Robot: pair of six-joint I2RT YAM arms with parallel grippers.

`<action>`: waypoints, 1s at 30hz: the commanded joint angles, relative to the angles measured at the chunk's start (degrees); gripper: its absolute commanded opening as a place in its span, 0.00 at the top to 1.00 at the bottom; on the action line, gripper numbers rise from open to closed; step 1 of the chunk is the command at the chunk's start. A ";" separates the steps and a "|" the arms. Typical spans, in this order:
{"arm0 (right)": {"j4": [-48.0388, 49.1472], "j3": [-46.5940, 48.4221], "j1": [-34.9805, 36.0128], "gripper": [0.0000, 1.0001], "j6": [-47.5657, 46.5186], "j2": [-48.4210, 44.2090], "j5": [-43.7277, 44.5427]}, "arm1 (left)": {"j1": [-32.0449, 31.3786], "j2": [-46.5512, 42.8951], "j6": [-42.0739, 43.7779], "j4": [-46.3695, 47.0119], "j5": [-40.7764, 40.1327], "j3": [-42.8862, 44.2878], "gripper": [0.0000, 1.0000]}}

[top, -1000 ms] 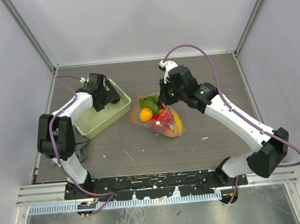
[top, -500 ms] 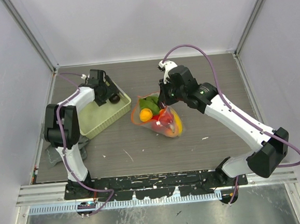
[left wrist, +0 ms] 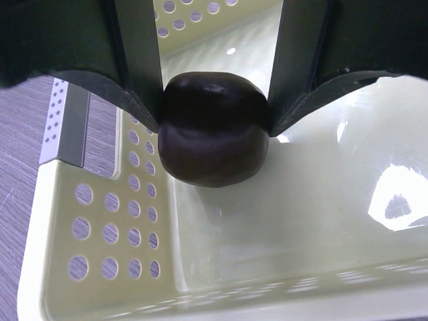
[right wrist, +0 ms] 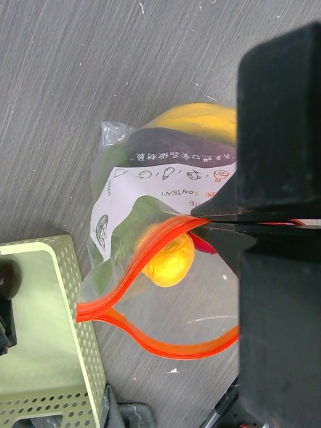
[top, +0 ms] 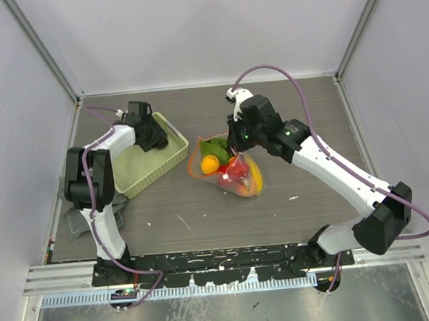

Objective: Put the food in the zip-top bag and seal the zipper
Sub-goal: Pick up the fake fruit from the bin.

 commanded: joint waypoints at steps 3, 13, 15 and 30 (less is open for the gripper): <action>3.35 -0.15 -0.13 1.00 1.59 -0.99 0.42 | 0.56 -6.81 1.89 -0.91 -1.33 -1.77 0.50; 3.52 -0.89 -0.16 1.00 3.42 -1.62 1.15 | 0.48 -19.00 1.86 -5.30 1.20 -8.06 0.50; 3.60 -1.24 -0.20 1.00 3.88 -1.98 0.87 | 0.42 -21.75 1.55 -5.76 2.51 -9.41 0.50; 4.05 -3.11 -0.16 1.00 6.43 -4.08 0.20 | -9.20 -42.99 2.63 -10.88 5.78 -12.04 0.50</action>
